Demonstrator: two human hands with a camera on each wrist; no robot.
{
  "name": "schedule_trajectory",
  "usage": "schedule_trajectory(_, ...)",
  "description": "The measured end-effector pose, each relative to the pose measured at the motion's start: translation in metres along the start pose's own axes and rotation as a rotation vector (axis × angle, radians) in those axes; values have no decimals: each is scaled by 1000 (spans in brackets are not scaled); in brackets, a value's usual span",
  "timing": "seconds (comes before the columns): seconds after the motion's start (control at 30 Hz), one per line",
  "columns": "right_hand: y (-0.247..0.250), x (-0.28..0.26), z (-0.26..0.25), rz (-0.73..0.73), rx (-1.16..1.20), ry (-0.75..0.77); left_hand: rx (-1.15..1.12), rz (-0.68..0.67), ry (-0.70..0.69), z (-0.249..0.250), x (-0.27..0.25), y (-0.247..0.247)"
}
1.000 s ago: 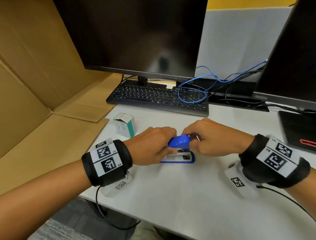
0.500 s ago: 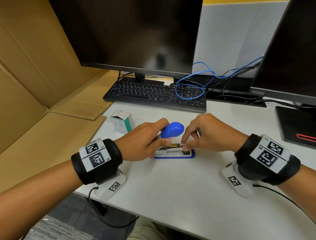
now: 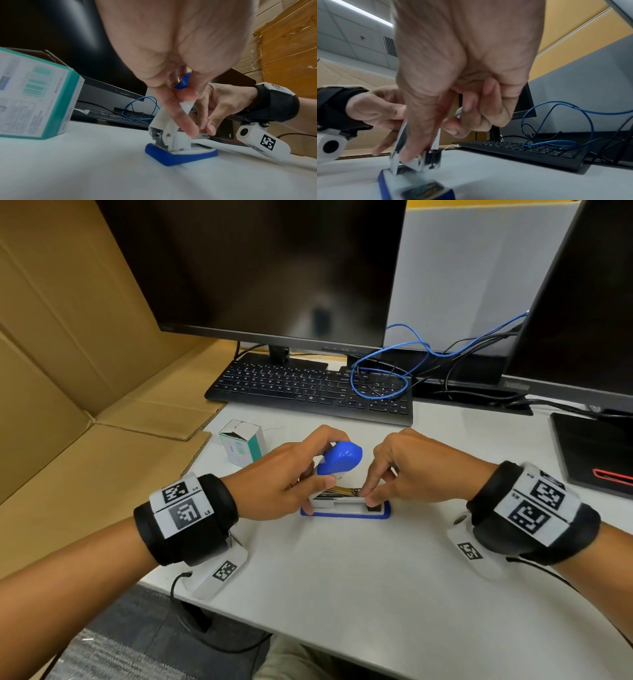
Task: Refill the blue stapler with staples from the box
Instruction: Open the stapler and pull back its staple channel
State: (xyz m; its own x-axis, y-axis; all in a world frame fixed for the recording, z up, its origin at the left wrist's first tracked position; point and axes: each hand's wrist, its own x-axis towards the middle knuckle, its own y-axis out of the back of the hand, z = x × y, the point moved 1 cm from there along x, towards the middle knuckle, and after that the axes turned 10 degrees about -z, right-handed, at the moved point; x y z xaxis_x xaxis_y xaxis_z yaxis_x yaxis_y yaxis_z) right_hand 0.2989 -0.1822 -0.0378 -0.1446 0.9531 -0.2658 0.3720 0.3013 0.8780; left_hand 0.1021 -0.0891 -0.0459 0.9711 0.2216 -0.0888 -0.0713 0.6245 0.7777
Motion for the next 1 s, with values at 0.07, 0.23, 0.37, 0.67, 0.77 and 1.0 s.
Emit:
schedule_trajectory(0.07, 2, 1, -1, -20, -20, -2, -39, 6, -1, -1, -2, 2)
schedule_trajectory(0.23, 4, 3, -6, -49, -46, -4, -126, 34, -4, -4, -6, 2)
schedule_trajectory(0.37, 3, 5, -9, -64, -74, -11, -219, 58, -6, -4, -10, 5)
schedule_trajectory(0.67, 5, 6, -13, -81, -122, -18, -327, 101, 6, -12, -30, 11)
schedule_trajectory(0.77, 5, 6, -14, -88, -128, -20, -322, 127, 17, -12, -35, 15)
schedule_trajectory(1.0, 5, 9, -16, -108, -144, -30, 159, 184, 35, -5, -34, 29)
